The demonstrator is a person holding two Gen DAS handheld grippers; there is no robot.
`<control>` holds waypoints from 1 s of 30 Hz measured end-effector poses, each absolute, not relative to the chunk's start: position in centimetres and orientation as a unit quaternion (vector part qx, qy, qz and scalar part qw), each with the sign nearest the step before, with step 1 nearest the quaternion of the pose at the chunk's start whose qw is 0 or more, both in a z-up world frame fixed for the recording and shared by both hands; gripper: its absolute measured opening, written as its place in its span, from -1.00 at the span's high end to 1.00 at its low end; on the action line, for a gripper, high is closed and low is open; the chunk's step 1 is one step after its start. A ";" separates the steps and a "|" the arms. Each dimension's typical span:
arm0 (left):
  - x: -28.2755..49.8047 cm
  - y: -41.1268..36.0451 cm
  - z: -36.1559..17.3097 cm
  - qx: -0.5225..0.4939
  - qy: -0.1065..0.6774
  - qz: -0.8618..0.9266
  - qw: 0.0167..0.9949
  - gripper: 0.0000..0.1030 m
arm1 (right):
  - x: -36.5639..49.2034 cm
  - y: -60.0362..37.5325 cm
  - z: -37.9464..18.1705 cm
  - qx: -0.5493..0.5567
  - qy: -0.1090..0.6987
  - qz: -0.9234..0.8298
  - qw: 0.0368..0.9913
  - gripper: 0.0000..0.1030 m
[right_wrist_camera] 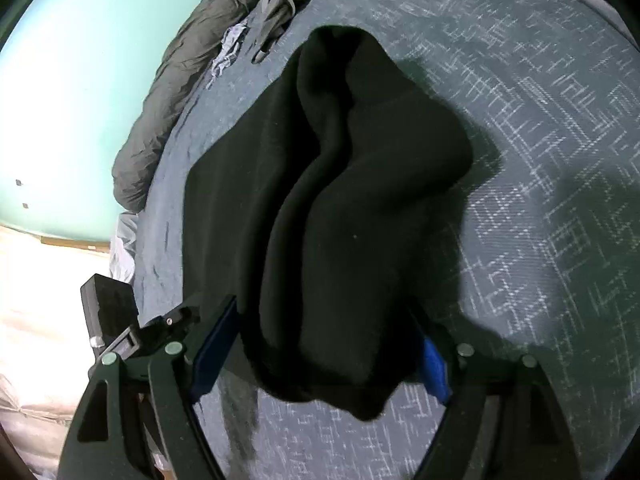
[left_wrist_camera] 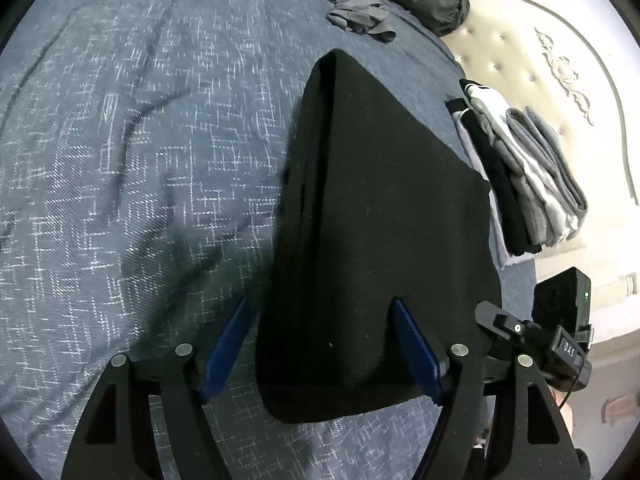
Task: Fold clothes
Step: 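Grasp the fleece bundle with the left tool beside the right tool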
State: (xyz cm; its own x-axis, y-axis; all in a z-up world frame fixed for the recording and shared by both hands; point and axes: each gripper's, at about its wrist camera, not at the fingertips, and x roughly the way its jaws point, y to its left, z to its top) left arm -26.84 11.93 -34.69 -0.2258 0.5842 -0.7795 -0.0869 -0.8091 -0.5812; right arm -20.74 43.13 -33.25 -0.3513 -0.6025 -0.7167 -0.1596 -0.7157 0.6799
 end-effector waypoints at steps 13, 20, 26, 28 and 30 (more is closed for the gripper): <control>-28.0 12.7 -36.0 -0.574 -0.209 0.761 0.219 -0.63 | -22.1 41.9 -33.9 0.551 -0.317 -0.760 0.139 -0.45; -28.6 14.0 -35.5 -0.565 -0.191 0.769 0.231 -0.31 | -22.6 40.8 -34.0 0.548 -0.290 -0.771 0.144 -0.06; -28.5 14.1 -34.9 -0.559 -0.187 0.773 0.236 -0.18 | -22.9 40.6 -33.9 0.549 -0.283 -0.773 0.146 0.14; -28.5 13.9 -35.0 -0.560 -0.191 0.770 0.237 -0.20 | -23.0 40.5 -33.9 0.549 -0.280 -0.773 0.147 0.14; -28.6 14.0 -35.1 -0.561 -0.190 0.771 0.235 -0.25 | -23.1 40.4 -33.9 0.550 -0.277 -0.774 0.148 0.11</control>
